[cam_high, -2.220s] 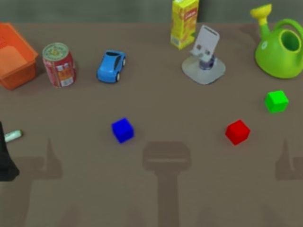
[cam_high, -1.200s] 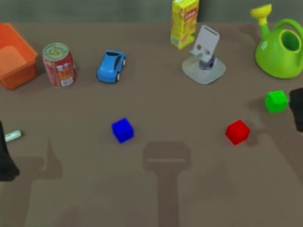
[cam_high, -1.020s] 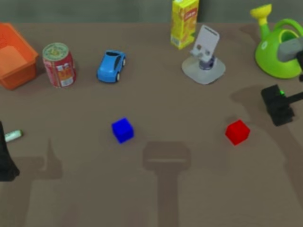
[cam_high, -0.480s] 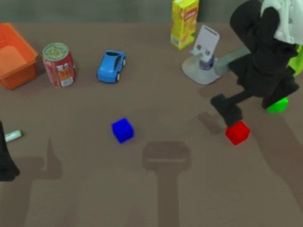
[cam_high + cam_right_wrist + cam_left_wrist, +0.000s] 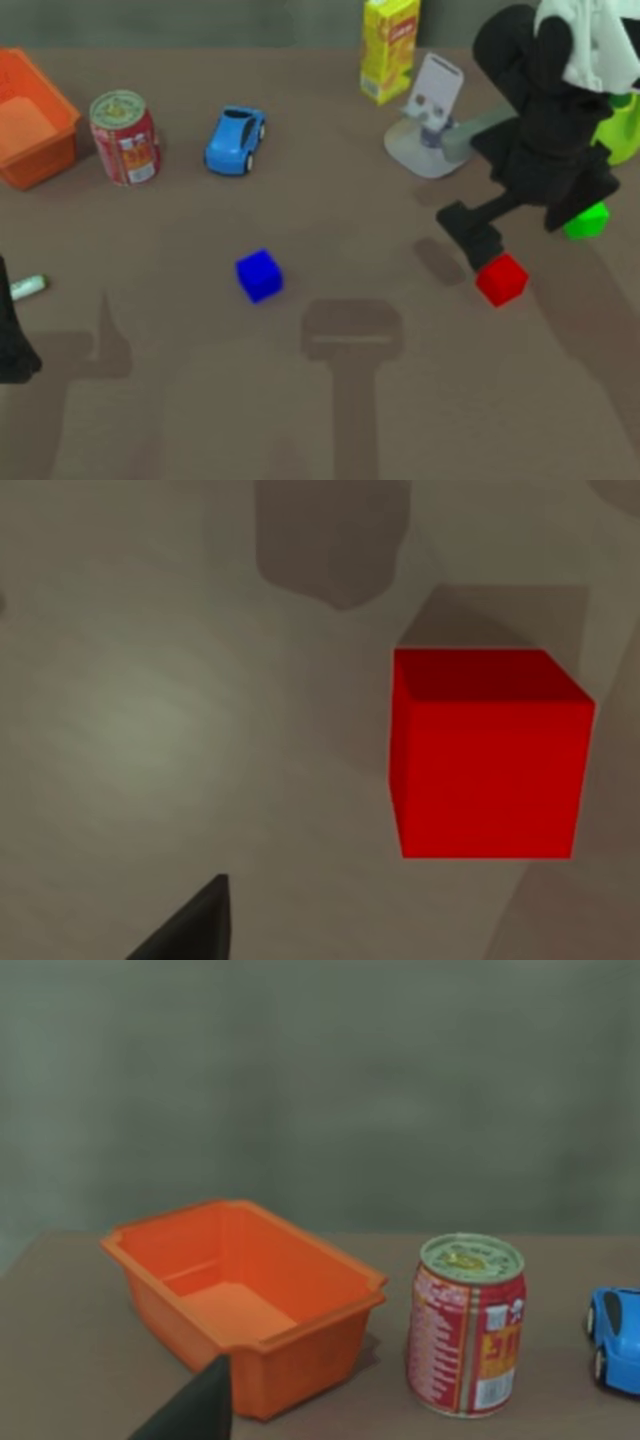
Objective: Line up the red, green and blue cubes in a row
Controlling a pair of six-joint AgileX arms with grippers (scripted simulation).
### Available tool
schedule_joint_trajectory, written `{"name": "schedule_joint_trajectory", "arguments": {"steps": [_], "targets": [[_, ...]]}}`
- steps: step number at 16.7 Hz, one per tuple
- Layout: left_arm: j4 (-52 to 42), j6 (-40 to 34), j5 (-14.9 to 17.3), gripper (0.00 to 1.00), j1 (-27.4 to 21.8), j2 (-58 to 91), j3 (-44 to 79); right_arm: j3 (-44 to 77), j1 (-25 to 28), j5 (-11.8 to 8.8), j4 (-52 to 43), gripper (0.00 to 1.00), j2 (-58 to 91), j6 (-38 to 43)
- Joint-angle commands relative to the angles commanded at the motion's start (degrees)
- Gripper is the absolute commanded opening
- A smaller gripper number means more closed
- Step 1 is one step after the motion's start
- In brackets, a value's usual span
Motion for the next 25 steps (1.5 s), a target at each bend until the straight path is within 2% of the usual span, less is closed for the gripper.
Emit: {"name": "schedule_joint_trajectory", "arguments": {"steps": [8,14,25], "targets": [[0.0,0.0,0.0,1.0,0.0,0.0,0.0,-8.28,0.33,0.05,15.12,1.0,6.65,0.12],[0.0,0.0,0.0,1.0,0.0,0.0,0.0,-9.38,0.37,0.06,16.97,1.0,7.66,0.17],[0.0,0.0,0.0,1.0,0.0,0.0,0.0,-9.38,0.37,0.06,16.97,0.17,7.66,0.17]]}}
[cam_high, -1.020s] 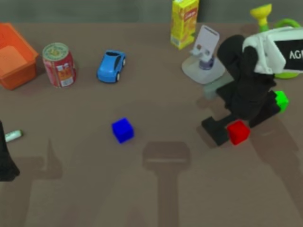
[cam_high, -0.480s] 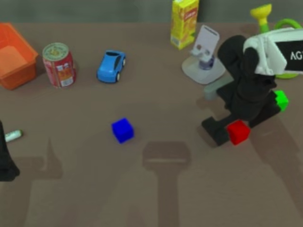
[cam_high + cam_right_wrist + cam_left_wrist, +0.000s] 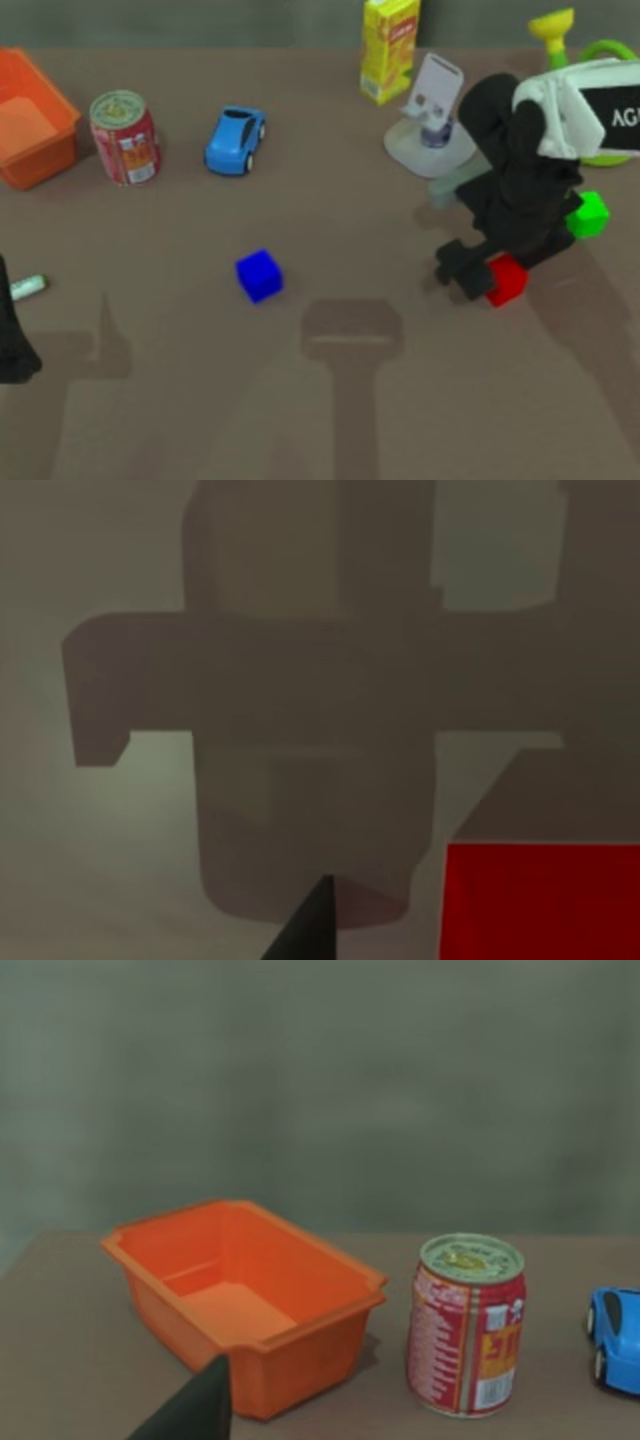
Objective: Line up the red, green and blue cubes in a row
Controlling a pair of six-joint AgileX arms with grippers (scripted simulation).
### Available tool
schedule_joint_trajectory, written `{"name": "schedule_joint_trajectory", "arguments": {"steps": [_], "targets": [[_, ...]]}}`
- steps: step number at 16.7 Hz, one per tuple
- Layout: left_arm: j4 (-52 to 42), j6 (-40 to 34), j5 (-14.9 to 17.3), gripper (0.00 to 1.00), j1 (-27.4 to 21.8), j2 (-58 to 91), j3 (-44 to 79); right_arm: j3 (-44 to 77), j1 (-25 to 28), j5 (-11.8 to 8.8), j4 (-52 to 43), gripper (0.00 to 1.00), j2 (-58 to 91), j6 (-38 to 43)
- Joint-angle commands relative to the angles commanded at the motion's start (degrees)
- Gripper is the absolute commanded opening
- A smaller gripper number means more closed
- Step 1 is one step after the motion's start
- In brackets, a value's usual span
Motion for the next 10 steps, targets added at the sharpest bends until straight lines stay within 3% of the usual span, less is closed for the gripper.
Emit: {"name": "schedule_joint_trajectory", "arguments": {"steps": [2,3,10], "targets": [[0.0,0.0,0.0,1.0,0.0,0.0,0.0,0.0,0.0,0.0,0.0,0.02,0.0,0.0],[0.0,0.0,0.0,1.0,0.0,0.0,0.0,0.0,0.0,0.0,0.0,0.0,0.0,0.0],[0.0,0.0,0.0,1.0,0.0,0.0,0.0,0.0,0.0,0.0,0.0,0.0,0.0,0.0]]}}
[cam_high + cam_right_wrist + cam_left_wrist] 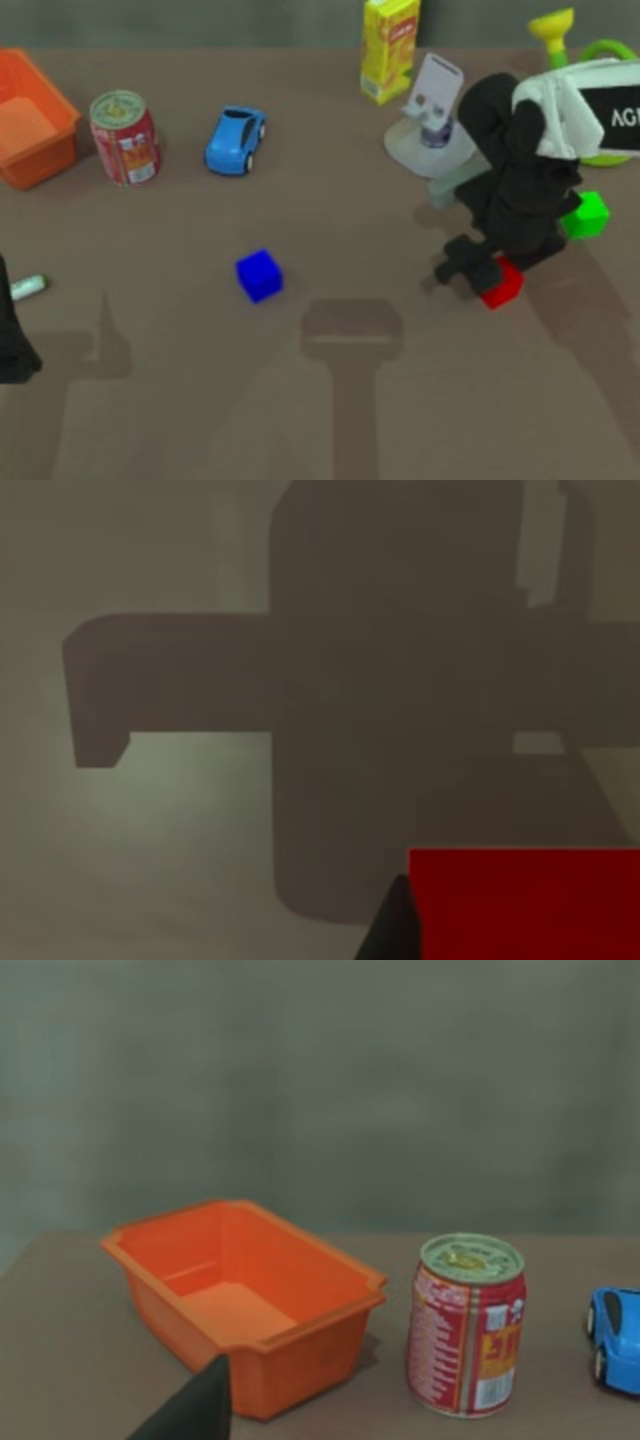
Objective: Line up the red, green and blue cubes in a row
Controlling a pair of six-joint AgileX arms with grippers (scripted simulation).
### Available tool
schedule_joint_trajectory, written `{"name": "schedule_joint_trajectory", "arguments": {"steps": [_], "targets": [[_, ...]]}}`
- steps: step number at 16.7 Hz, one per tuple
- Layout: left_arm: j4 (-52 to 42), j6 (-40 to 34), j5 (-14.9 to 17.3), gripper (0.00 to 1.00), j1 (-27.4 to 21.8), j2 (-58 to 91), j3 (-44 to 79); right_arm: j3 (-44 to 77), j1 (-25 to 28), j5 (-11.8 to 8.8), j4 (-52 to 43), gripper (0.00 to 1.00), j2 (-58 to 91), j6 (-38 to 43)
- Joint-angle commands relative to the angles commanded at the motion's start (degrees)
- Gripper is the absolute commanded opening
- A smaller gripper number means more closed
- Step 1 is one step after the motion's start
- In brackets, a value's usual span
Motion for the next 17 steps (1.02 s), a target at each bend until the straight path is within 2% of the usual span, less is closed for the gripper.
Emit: {"name": "schedule_joint_trajectory", "arguments": {"steps": [4,10,17], "targets": [[0.0,0.0,0.0,1.0,0.0,0.0,0.0,2.35,0.15,-0.39,-3.28,0.0,-3.19,0.11],[0.0,0.0,0.0,1.0,0.0,0.0,0.0,8.43,0.38,-0.4,-14.04,0.0,-7.6,0.14],[0.0,0.0,0.0,1.0,0.0,0.0,0.0,10.71,1.42,-0.34,-15.54,0.0,-6.39,2.25]]}}
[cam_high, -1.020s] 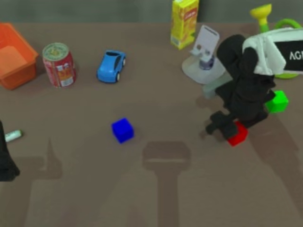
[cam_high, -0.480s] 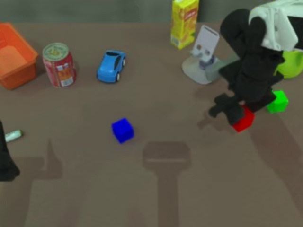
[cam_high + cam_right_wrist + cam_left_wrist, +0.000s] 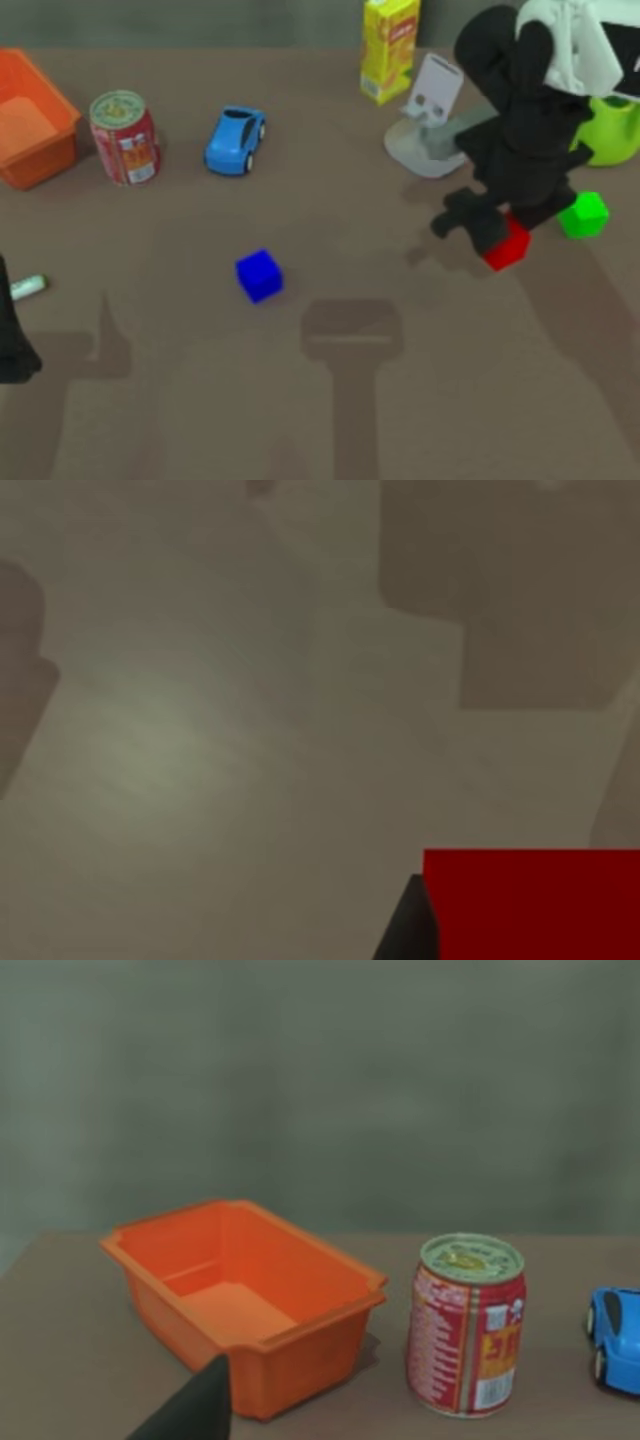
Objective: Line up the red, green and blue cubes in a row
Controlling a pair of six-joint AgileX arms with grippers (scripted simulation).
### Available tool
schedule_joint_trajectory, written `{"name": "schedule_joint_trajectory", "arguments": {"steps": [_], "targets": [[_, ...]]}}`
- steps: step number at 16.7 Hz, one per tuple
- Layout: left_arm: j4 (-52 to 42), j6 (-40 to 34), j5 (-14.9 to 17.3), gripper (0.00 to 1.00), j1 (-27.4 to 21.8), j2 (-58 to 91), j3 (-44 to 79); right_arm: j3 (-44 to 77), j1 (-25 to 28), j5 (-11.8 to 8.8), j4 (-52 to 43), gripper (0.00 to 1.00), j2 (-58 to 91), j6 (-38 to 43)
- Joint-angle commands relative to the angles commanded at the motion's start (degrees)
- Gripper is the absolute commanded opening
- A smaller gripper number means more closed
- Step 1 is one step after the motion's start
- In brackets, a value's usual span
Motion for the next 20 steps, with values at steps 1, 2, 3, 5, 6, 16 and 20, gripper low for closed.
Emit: {"name": "schedule_joint_trajectory", "arguments": {"steps": [1,2,3,5,6,16,20], "targets": [[0.0,0.0,0.0,1.0,0.0,0.0,0.0,1.9,1.1,0.08,-0.96,0.0,1.15,1.89],[0.0,0.0,0.0,1.0,0.0,0.0,0.0,4.28,2.42,0.17,-2.13,0.0,2.53,4.29],[0.0,0.0,0.0,1.0,0.0,0.0,0.0,7.1,3.95,0.29,-3.51,0.0,4.14,7.25],[0.0,0.0,0.0,1.0,0.0,0.0,0.0,13.59,7.45,0.56,-6.67,0.0,7.73,14.5],[0.0,0.0,0.0,1.0,0.0,0.0,0.0,17.09,9.38,0.71,-8.41,0.0,9.66,18.71],[0.0,0.0,0.0,1.0,0.0,0.0,0.0,46.4,26.56,2.15,-22.63,0.0,24.28,55.92],[0.0,0.0,0.0,1.0,0.0,0.0,0.0,47.92,27.49,2.27,-23.26,0.0,24.84,57.49]]}}
